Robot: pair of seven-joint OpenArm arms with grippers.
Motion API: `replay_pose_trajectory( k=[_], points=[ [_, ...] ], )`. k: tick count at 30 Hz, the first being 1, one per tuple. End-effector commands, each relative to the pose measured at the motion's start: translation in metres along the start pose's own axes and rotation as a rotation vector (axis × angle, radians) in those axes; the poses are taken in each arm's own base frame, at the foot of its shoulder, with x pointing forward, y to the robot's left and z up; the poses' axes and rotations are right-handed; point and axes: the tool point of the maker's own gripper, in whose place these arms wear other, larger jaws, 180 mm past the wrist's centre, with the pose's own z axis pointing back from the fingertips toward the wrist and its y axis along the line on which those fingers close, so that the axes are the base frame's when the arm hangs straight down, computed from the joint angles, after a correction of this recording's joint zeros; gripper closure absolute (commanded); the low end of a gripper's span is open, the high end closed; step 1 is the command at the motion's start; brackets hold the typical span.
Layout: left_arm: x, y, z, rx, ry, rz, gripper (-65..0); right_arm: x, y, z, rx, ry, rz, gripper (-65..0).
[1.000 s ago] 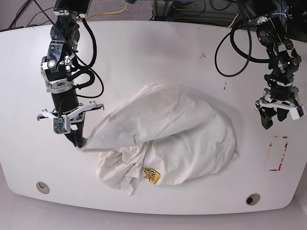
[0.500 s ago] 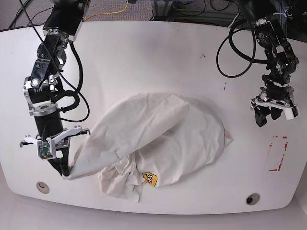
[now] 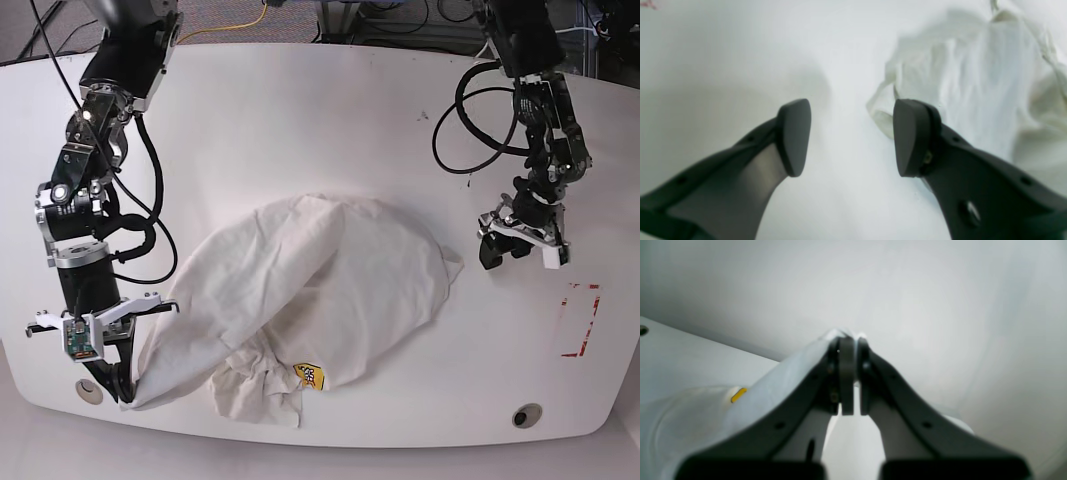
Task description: Layout the t-shirt on the table in an organized manner, then fold the t-shirt properly
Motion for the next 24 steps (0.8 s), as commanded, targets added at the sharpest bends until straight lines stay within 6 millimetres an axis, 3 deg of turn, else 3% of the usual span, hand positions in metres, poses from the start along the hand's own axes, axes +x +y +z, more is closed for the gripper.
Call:
replay_pose_trajectory(
  k=[1,12,24],
  points=[
    [0.014,-0.007,-0.01,-0.026,-0.035,0.019,-37.1,0.022,0.002,-0.003,0.01,-0.071,0.013,-0.6],
    [-0.031,-0.036,-0.045,-0.059,0.143,-0.114,-37.1,0.02,0.015,-0.004,0.041,-0.066,0.01,-0.6],
    [-0.049,-0.03,-0.053,-0.05,0.206,-0.084,-37.1,0.009,0.015,-0.004,0.042,-0.011,0.012,-0.6]
  ],
)
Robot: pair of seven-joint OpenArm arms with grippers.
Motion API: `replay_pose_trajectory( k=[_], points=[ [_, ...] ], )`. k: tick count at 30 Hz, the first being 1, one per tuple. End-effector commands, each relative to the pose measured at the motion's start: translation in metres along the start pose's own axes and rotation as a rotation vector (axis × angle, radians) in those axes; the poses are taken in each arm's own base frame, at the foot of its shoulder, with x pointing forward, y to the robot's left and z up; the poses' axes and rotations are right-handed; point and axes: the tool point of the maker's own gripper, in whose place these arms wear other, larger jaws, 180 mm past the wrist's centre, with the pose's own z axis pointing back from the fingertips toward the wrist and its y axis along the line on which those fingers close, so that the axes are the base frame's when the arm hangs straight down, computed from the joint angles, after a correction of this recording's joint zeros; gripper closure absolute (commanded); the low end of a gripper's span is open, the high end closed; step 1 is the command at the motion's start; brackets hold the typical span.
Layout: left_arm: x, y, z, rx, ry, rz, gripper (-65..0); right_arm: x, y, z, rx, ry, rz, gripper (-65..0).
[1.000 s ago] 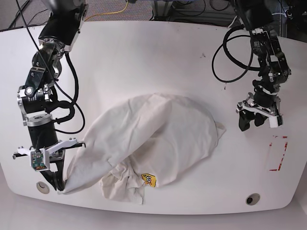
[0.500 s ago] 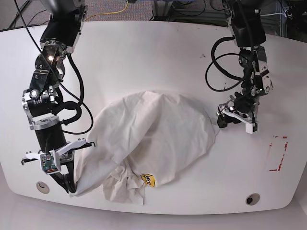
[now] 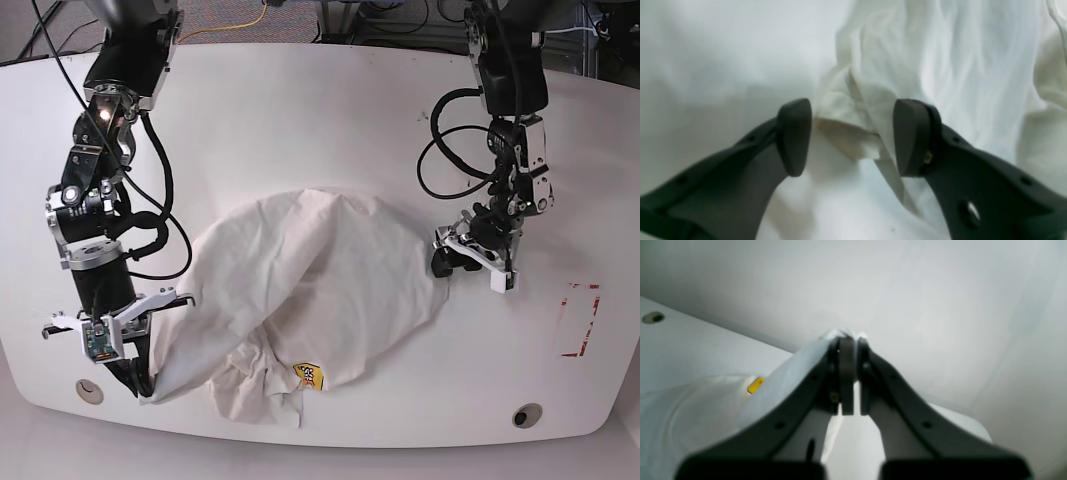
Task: Layout the t-shirt on the table in an organized manner, then fold the t-shirt properly
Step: 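Lower the left gripper and grasp the shirt's opposite edge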
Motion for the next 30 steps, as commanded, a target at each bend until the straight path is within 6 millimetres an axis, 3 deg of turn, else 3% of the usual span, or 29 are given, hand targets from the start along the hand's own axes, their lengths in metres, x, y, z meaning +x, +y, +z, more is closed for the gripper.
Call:
replay_pose_trajectory(
  k=[1,11,17,26,30],
  points=[
    [-0.008,0.007,-0.001,0.023,0.042,-0.002,-37.1,0.018,-0.006,0.0,-0.014,-0.059,0.012,-0.6],
    [-0.014,0.006,-0.002,0.02,0.056,0.003,-36.0,0.017,-0.006,0.0,-0.014,-0.057,0.011,-0.6],
    [-0.014,0.004,-0.002,0.015,0.058,0.002,-25.0,0.017,-0.006,0.0,-0.014,-0.057,0.011,-0.6],
    [-0.032,0.009,-0.009,0.021,0.108,0.033,-24.9,0.017,-0.005,0.0,-0.014,-0.055,0.009,-0.6],
    [-0.037,0.001,-0.011,-0.037,0.126,0.009,-24.9,0.017,-0.005,0.0,-0.014,-0.055,0.009,-0.6]
  ],
)
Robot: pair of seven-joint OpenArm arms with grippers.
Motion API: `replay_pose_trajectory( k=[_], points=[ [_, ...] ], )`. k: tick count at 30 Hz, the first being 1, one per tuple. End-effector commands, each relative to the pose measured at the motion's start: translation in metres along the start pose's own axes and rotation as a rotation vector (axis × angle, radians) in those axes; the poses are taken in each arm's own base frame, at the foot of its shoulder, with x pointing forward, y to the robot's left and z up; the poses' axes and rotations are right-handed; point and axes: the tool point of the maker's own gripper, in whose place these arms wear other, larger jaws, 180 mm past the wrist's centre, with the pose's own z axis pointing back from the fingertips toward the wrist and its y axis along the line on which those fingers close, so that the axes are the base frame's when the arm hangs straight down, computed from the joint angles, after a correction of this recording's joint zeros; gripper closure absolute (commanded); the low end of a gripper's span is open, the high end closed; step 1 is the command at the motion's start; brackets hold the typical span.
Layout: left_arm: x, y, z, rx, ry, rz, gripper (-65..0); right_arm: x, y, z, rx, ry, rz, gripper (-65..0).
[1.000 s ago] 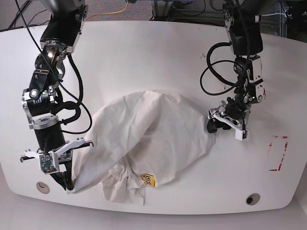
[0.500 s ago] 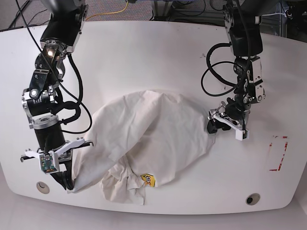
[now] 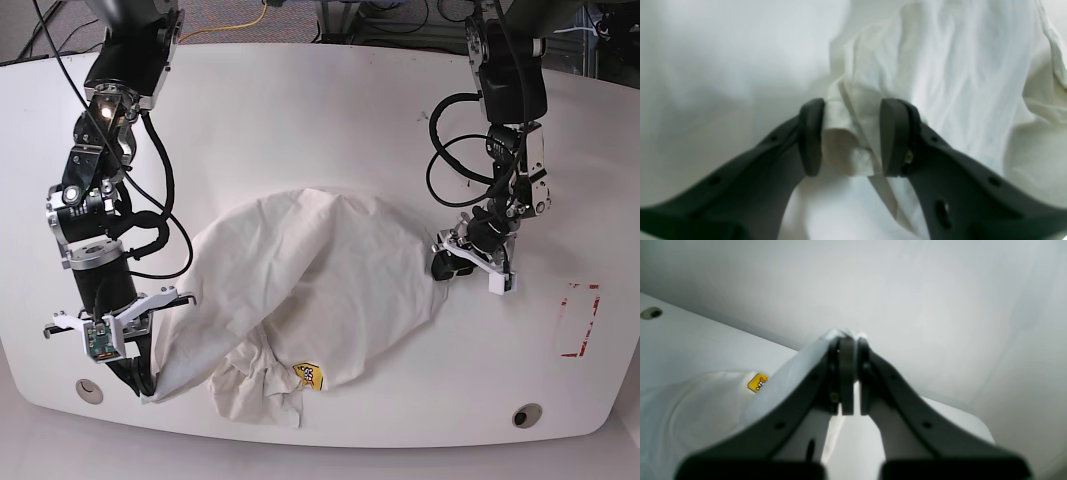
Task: Layout the t-shirt on the table in an organized manner, then fold the t-shirt properly
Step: 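Lower the left gripper and grasp the shirt's opposite edge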
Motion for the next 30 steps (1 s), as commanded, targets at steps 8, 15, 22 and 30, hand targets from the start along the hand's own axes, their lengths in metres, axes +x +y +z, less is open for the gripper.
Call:
replay_pose_trajectory(
  k=[8,15,22,30],
  points=[
    [-0.0286,0.0027,0.0003,-0.002,0.121,-0.036,-24.0,0.019,-0.0057,0.0002,-0.014,-0.064,0.011,-0.6],
    [-0.0276,0.0029,0.0005,-0.001,0.117,-0.036,-7.8,0.0185,-0.0058,0.0001,-0.014,-0.062,0.01,-0.6],
    [-0.0295,0.003,0.0009,-0.003,0.121,-0.034,-12.8,0.0179,-0.0056,0.0002,-0.013,-0.061,0.01,-0.6],
    [-0.0233,0.0014,0.0035,-0.006,0.097,-0.046,-13.5,0.0136,-0.0065,-0.0011,-0.013,-0.049,0.009,-0.6]
  ],
)
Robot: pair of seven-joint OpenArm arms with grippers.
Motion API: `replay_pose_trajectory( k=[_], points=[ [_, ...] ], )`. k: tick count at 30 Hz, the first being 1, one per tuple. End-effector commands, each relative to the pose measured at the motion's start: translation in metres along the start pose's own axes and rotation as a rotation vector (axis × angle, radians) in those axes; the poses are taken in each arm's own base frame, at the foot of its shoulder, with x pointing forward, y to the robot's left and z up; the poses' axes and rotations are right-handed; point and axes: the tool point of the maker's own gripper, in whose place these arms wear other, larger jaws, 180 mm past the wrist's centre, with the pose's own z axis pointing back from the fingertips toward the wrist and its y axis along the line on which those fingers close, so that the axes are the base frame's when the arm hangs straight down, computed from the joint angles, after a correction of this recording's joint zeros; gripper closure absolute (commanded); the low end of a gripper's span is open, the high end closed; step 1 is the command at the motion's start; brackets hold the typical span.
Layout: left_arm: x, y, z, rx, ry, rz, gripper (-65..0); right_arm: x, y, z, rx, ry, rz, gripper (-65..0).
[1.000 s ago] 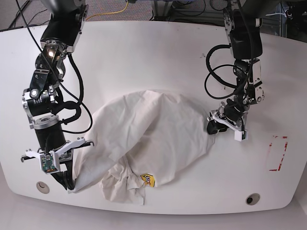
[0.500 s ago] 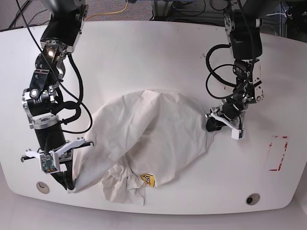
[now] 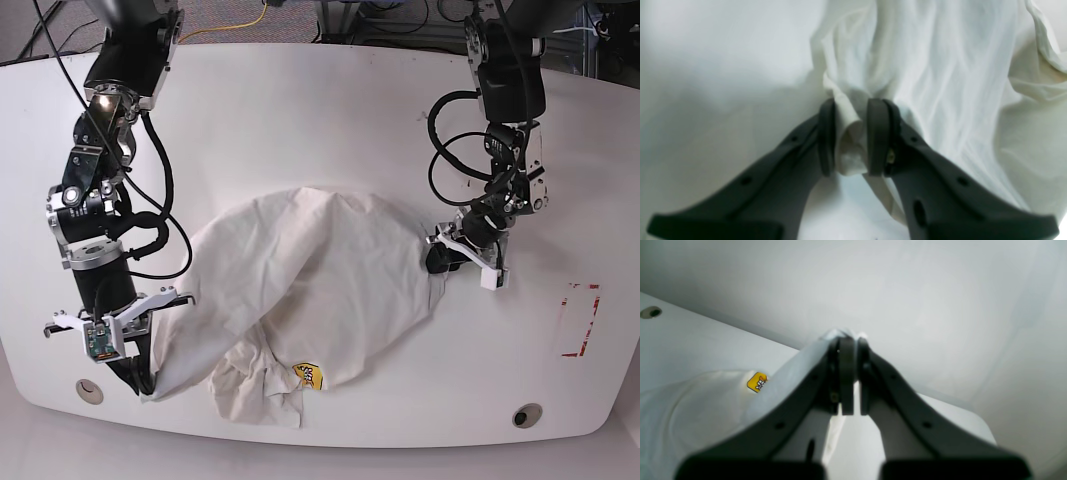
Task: Layout the t-shirt on the table in an organized manner, then fold the t-shirt properly
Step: 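Lower the left gripper and grasp the shirt's opposite edge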
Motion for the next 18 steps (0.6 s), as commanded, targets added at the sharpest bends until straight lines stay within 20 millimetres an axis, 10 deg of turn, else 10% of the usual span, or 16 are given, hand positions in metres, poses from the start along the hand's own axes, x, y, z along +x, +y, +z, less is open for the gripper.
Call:
replay_pose_trajectory(
  k=[1,5,18],
  points=[
    [-0.017,0.01,0.005,0.048,0.081,-0.027,-11.3,0.017,-0.006,0.0,-0.013,-0.059,0.013,-0.6],
    [-0.016,0.009,0.007,0.049,0.073,-0.035,0.0,0.017,-0.006,0.0,-0.013,-0.059,0.013,-0.6],
    [0.018,-0.003,0.017,0.036,-0.011,-0.102,0.0,0.012,-0.01,-0.001,-0.023,-0.044,0.006,-0.6]
  ],
)
